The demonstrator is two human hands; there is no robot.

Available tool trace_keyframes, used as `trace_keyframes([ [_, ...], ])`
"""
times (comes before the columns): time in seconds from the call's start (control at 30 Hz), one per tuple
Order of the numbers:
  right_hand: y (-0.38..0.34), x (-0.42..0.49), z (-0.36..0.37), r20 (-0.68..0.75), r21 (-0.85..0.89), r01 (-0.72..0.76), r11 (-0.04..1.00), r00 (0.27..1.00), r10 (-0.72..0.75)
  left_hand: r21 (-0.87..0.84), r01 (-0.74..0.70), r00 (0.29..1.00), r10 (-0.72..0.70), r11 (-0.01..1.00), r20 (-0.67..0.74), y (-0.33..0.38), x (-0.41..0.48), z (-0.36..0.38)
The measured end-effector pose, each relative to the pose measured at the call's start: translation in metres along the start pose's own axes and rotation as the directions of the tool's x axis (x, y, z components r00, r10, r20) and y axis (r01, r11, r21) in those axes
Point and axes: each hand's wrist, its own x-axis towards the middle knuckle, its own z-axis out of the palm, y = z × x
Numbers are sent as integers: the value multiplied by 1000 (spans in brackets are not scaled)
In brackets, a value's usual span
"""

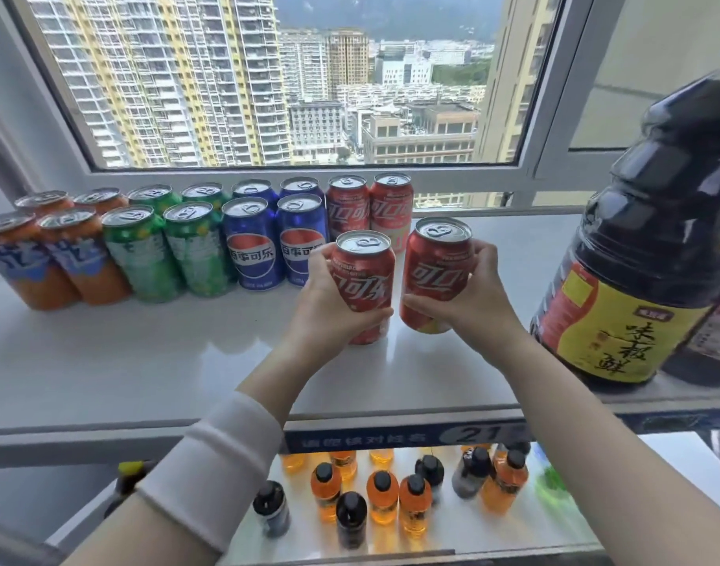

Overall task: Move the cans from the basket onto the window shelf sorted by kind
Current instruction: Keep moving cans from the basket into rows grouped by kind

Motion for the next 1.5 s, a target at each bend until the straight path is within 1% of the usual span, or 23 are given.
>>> trace_keyframes([
  [0.13, 3, -1, 6, 46, -9, -16, 1000, 999, 16, -6, -18, 1000, 18, 1000, 5, -4, 1, 0],
  [0.23, 6, -4, 7, 55, -15, -40, 999, 998, 41, -1, -33, 999, 33, 999, 11, -7, 2, 1],
  [0.37, 6, -6, 5, 71, -14, -45, 999, 996, 45, -41, -46, 992, 50, 998, 115, -4, 1, -5],
  [0.43, 1, -5, 1, 89, -27, -38, 999, 995, 40, -29, -66, 985, 69, 997, 158, 5, 3, -14],
  [0.47, -4, -3, -2, 87, -45, -34, 998, 996, 38, 14, -97, 981, 93, 995, 168, 12, 6, -20],
  [0.53, -15, 1, -9, 64, -125, -14, 992, 998, 22, 188, -190, 966, 149, 964, 211, 24, 15, -32],
  [0.6, -28, 6, -15, 40, -252, 19, 967, 999, -9, 376, -297, 927, 172, 878, 332, 36, 26, -40],
  [0.63, -33, 9, -17, 35, -312, 27, 950, 999, -16, 433, -334, 905, 157, 837, 394, 41, 31, -43],
  [0.7, -40, 13, -19, 44, -384, 21, 923, 999, -4, 485, -366, 871, 108, 794, 480, 47, 40, -45],
  [0.77, -44, 16, -19, 62, -383, -11, 924, 997, 37, 501, -379, 852, 83, 778, 516, 52, 46, -45],
  [0.83, -47, 18, -19, 70, -342, -51, 938, 994, 80, 504, -402, 844, 96, 764, 527, 55, 51, -45],
  [0.97, -44, 26, -19, 32, -229, -122, 966, 991, 132, 515, -434, 843, 131, 739, 521, 56, 61, -44],
  [1.1, -47, 46, -14, 0, -183, -139, 973, 990, 141, 567, -438, 870, 169, 698, 463, 57, 80, -39],
  [1.4, -43, 98, 2, -11, -138, -201, 970, 979, 201, 635, -413, 882, 113, 652, 458, 55, 119, -33],
  [1.5, -38, 105, 7, -11, -121, -223, 967, 975, 224, 633, -383, 890, 85, 673, 448, 50, 126, -34],
])
